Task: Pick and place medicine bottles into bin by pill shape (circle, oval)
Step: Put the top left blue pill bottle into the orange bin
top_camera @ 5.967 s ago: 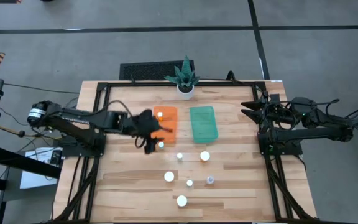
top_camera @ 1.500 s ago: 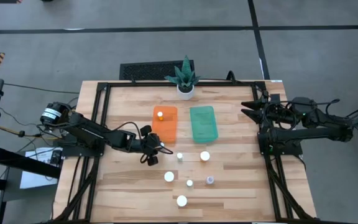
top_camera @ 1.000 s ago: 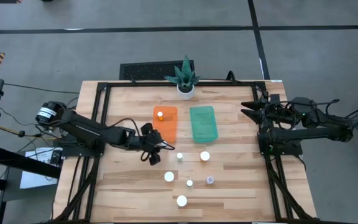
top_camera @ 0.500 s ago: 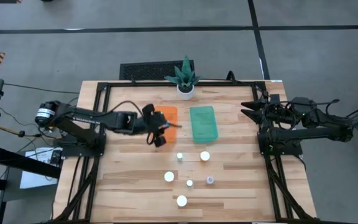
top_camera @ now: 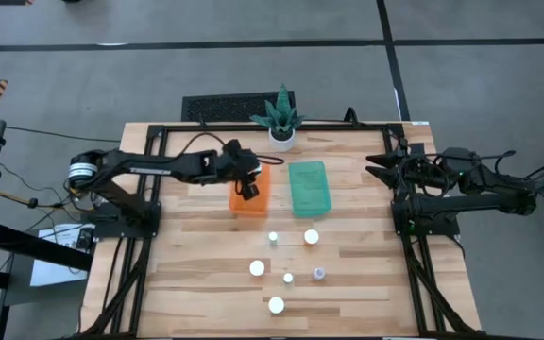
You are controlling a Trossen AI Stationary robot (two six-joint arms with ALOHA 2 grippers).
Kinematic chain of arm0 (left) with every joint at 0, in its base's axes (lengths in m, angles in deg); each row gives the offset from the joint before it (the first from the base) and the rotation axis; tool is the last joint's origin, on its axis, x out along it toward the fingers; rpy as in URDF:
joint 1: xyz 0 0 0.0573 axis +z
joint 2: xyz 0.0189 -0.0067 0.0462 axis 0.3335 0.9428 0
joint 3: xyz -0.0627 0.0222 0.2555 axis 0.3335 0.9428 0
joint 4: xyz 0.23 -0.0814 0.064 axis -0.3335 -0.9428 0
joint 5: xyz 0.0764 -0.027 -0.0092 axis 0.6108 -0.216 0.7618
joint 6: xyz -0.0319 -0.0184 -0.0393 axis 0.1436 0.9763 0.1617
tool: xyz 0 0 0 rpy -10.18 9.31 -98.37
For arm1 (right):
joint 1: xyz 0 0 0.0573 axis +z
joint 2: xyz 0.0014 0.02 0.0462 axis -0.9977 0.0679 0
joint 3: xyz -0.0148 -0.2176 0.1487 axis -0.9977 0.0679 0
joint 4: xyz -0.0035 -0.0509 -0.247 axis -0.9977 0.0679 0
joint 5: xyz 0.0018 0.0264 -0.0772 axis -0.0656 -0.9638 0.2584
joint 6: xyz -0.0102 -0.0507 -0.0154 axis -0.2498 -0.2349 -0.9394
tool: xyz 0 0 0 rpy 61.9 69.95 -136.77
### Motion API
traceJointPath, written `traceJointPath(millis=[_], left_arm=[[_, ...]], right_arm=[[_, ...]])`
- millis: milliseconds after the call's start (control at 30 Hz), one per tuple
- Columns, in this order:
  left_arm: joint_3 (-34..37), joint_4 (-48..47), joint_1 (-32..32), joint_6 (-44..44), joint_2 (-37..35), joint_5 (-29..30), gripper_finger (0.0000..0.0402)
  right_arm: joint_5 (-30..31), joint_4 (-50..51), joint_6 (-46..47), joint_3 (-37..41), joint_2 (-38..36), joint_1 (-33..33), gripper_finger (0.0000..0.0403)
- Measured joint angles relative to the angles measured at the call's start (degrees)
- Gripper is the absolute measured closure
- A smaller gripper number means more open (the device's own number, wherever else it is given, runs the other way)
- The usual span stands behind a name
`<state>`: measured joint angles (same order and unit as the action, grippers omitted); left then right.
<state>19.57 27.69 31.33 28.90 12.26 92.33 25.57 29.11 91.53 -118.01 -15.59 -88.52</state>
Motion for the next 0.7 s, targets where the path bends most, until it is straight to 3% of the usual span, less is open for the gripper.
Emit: traceJointPath(millis=[233,700], left_arm=[[0.02,4.14,0.27,-0.46,6.57,-1.02,0.0287],[1.93,6.25,0.99,1.59,8.08,0.6,0.0287]], right_arm=[[0.02,0.26,0.01,0.0,-0.01,0.01,0.0228],[0.01,0.68,0.0,0.0,-0.01,0.02,0.0228]])
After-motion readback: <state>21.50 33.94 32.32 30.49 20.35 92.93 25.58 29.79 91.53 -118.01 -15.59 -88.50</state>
